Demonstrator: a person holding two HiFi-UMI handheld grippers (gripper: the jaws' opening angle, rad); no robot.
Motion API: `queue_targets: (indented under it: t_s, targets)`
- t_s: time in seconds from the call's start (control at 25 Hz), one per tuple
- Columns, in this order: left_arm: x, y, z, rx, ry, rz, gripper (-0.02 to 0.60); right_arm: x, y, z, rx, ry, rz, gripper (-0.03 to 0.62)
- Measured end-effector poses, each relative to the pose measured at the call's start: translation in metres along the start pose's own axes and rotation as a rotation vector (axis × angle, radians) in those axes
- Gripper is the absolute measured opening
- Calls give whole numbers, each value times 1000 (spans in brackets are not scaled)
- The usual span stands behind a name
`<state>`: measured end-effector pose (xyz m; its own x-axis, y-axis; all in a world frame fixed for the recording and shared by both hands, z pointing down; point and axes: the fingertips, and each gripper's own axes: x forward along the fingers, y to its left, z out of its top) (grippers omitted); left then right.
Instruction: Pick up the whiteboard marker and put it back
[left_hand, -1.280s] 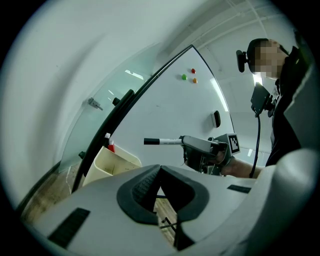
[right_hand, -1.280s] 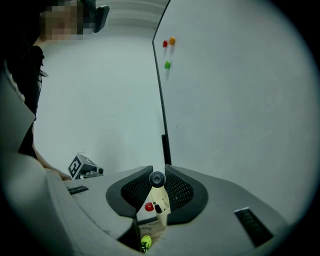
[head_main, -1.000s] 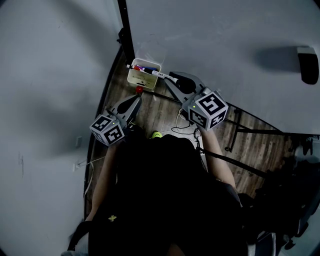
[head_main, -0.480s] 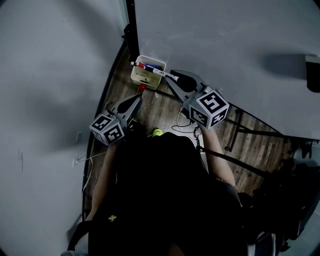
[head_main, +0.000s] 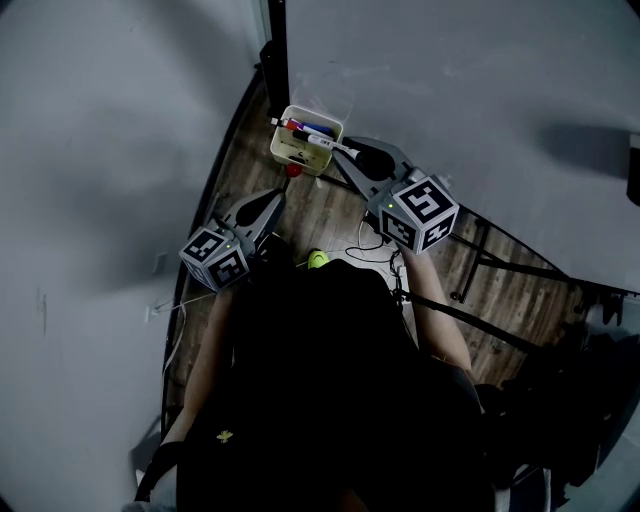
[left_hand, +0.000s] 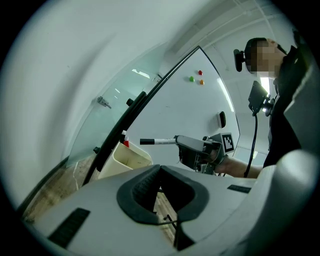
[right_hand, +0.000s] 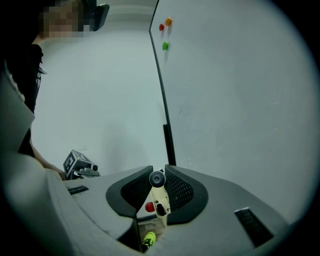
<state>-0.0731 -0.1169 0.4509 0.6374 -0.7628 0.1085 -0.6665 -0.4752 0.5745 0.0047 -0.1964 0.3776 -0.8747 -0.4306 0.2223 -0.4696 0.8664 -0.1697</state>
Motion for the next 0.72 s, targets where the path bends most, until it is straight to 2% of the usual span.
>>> queue_targets:
  t_s: [0.52, 0.72]
  targets:
    - [-18, 2, 0, -38, 8, 17, 20, 17, 9, -13, -1, 53, 24, 71]
    - [-12, 20, -5, -57, 25, 38, 20, 34, -3, -30, -5, 91, 31, 72]
